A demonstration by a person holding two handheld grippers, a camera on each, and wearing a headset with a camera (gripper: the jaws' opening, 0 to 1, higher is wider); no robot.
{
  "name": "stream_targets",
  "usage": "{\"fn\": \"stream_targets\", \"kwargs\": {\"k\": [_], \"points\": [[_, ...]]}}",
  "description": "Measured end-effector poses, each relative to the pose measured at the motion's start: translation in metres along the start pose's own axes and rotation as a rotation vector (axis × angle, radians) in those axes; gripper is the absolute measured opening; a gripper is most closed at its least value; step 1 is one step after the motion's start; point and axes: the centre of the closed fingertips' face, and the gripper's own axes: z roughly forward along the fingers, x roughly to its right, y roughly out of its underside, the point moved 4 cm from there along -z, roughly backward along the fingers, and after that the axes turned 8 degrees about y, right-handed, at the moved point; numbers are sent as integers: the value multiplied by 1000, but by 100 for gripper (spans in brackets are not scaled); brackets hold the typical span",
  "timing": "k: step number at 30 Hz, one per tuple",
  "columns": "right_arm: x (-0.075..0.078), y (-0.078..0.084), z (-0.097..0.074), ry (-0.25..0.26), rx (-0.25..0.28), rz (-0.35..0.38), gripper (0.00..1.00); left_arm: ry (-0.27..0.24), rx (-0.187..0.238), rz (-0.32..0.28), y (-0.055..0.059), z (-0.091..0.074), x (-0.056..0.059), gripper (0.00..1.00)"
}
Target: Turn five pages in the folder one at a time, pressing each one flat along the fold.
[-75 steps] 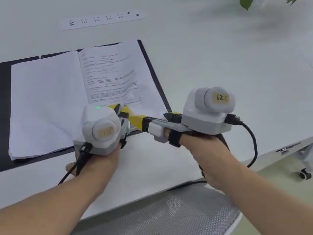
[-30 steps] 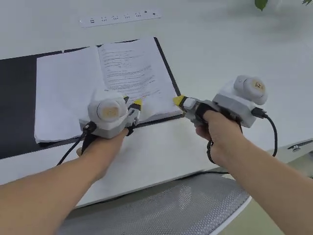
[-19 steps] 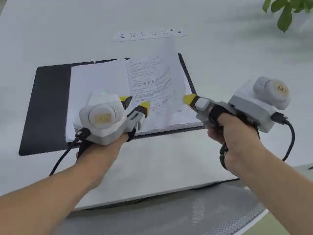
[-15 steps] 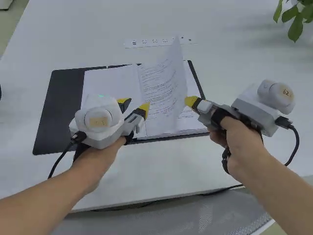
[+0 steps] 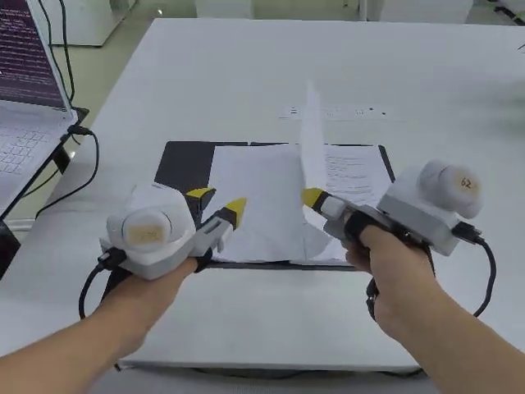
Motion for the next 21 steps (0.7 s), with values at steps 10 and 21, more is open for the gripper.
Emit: {"fn": "stream_targets", "kwargs": {"k": [10, 21], "points": [[-29, 38, 42, 7, -90, -59, 0, -54, -8, -4, 4, -29, -27, 26], [-27, 78, 95, 43, -193, -115, 0, -83, -35, -24, 15, -40, -40, 26]]}}
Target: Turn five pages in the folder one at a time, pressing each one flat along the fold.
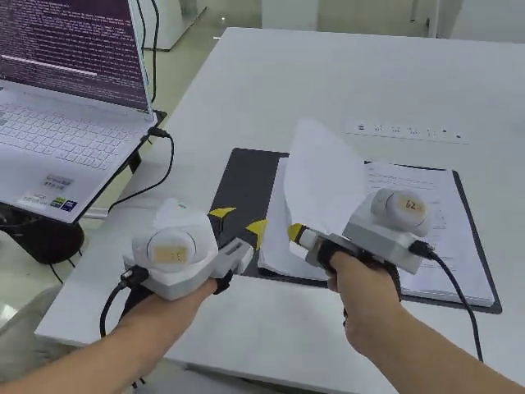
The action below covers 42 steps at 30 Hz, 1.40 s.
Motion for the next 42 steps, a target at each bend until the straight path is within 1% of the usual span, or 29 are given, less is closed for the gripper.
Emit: {"fn": "stream_targets", "kwargs": {"k": [3, 7, 10, 16, 19, 20, 23, 24, 26, 27, 28, 29, 30, 31, 32, 33, 34, 35, 36, 37, 38, 39, 40, 41, 42], "points": [[2, 11, 16, 18, -34, -23, 0, -4, -12, -4, 4, 0, -2, 26], [5, 20, 30, 31, -58, -36, 0, -8, -30, -7, 11, 2, -4, 25], [6, 27, 37, 40, -81, -49, 0, -7, -44, -10, 15, 4, -4, 25], [12, 42, 49, 51, -103, -82, 0, -12, -68, -18, 23, 12, -7, 25], [13, 47, 50, 51, -107, -92, 0, -15, -80, -20, 27, 15, -8, 25], [14, 48, 50, 48, -100, -102, 0, -14, -84, -21, 29, 16, -9, 25], [13, 50, 47, 23, -93, -99, 1, -14, -96, -20, 33, 21, -9, 25], [11, 52, 45, 3, -91, -110, 2, -12, -102, -23, 34, 23, -9, 24], [10, 53, 41, -14, -92, -139, 3, -11, -109, -20, 37, 27, -9, 24], [10, 53, 36, -22, -87, -157, 4, -9, -114, -23, 38, 30, -9, 24], [10, 51, 32, -30, -77, -179, 5, -8, -117, -24, 39, 33, -8, 24], [13, 48, 23, -32, -60, -222, 5, -7, -119, -23, 41, 36, -7, 24], [17, 45, 19, -28, -45, -252, 4, -4, -124, -25, 42, 39, -6, 24], [25, 39, 12, -13, -25, -270, 3, 3, -132, -21, 43, 42, -2, 23], [30, 34, 6, -6, -9, -277, 1, 8, -141, -14, 45, 45, 1, 23], [39, 24, -2, 3, 24, -288, 0, 20, -149, -10, 49, 50, 6, 23], [45, 18, -6, 14, 46, -283, 0, 27, -159, -4, 52, 54, 9, 23], [51, 10, -9, 20, 68, -293, 0, 36, -174, 4, 58, 60, 12, 23], [61, 2, -14, 27, 79, -288, 0, 43, -182, 9, 62, 63, 15, 23], [67, -2, -16, 38, 80, -284, 0, 45, -186, 13, 65, 66, 17, 24], [75, -9, -19, 51, 85, -288, 0, 49, -193, 11, 71, 70, 19, 25], [80, -13, -20, 56, 98, -290, 0, 46, -207, 14, 76, 73, 20, 26], [87, -20, -22, 62, 116, -289, 0, 44, -230, 18, 84, 75, 20, 26], [89, -22, -23, 62, 120, -290, 0, 44, -234, 19, 86, 76, 20, 25], [96, -28, -22, 67, 129, -296, 0, 39, -242, 27, 90, 77, 21, 25]]}}
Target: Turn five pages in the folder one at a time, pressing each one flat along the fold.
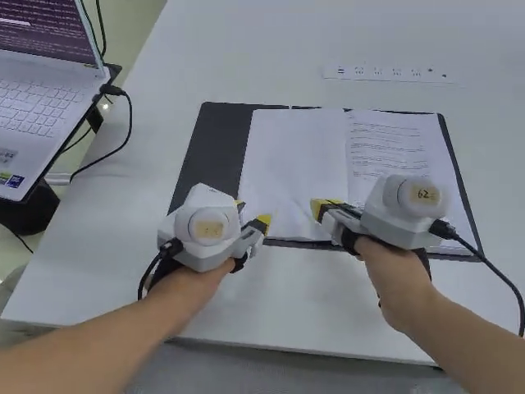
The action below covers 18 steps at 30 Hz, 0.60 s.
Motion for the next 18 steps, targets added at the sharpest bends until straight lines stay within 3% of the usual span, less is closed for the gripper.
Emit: {"fn": "stream_targets", "kwargs": {"k": [3, 7, 13, 18], "points": [[13, -8, 3, 9, 22, -8, 0, -8, -10, -7, 6, 4, 1, 24], [26, -22, 12, 15, 49, -15, 0, -43, -33, 27, 16, 4, 0, 24], [38, -38, 37, 6, 52, -24, 0, -65, 34, 36, 19, 2, 1, 25], [46, -45, 58, 11, 50, -35, 0, -66, 53, 22, 17, 2, 1, 25]]}}
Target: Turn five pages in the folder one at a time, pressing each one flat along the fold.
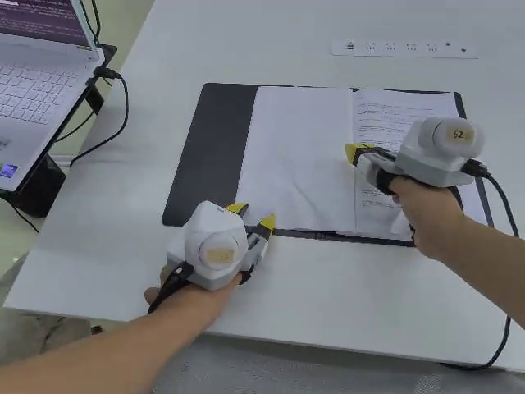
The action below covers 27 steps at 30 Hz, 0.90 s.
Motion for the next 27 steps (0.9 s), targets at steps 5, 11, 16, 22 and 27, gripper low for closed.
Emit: {"fn": "stream_targets", "kwargs": {"k": [5, 11, 16, 22, 27], "points": [[10, 3, 13, 23, -18, 19, 0, 0, 10, -6, 2, 2, -1, 25], [15, -1, 23, 23, 0, -5, 0, -1, 22, -8, 4, 3, -3, 25], [21, -8, 35, 35, 13, -4, 0, 0, 25, -10, 4, 3, -3, 25], [29, -18, 52, 54, 34, -17, 0, 0, 29, -10, 4, 2, -2, 25], [34, -26, 64, 71, 42, -29, 0, 0, 28, -11, 3, 2, -2, 25]]}}
